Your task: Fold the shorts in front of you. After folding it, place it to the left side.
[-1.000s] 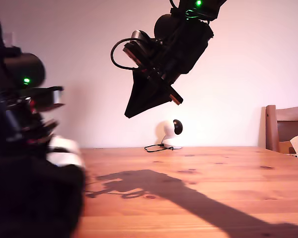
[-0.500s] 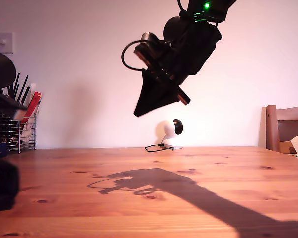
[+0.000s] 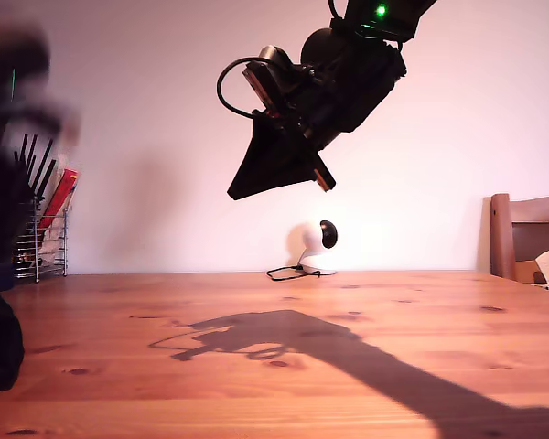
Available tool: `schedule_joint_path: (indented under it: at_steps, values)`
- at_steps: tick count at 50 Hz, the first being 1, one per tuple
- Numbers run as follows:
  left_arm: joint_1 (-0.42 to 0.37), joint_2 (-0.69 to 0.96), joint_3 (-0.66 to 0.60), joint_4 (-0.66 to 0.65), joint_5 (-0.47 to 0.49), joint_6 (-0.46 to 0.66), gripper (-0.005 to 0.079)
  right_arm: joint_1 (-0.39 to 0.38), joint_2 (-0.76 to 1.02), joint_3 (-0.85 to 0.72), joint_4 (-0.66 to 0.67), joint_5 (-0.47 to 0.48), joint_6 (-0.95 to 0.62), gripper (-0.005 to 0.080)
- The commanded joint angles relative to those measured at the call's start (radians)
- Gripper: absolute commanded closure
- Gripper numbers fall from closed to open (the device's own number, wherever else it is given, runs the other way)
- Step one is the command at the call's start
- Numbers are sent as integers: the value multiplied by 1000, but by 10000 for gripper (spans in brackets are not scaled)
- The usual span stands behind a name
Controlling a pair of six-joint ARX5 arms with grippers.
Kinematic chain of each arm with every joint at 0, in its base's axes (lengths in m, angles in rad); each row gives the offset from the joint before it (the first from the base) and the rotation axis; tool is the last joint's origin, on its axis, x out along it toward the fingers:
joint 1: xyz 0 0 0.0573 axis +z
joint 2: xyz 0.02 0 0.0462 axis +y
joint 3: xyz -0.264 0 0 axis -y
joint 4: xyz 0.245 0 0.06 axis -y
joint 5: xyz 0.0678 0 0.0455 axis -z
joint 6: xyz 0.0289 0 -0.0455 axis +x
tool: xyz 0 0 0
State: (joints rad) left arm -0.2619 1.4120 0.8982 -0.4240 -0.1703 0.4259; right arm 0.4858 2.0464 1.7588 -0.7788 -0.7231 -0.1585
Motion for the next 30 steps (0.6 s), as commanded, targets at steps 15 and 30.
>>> schedule_joint_path:
  at_steps: [15, 30]
  values:
    - [32, -104, 0, 47, 323, -202, 761, 5, 10, -29, 82, 238, -36, 764]
    - [41, -105, -70, 128, 475, -247, 761, 20, -53, -216, 294, 449, 26, 764]
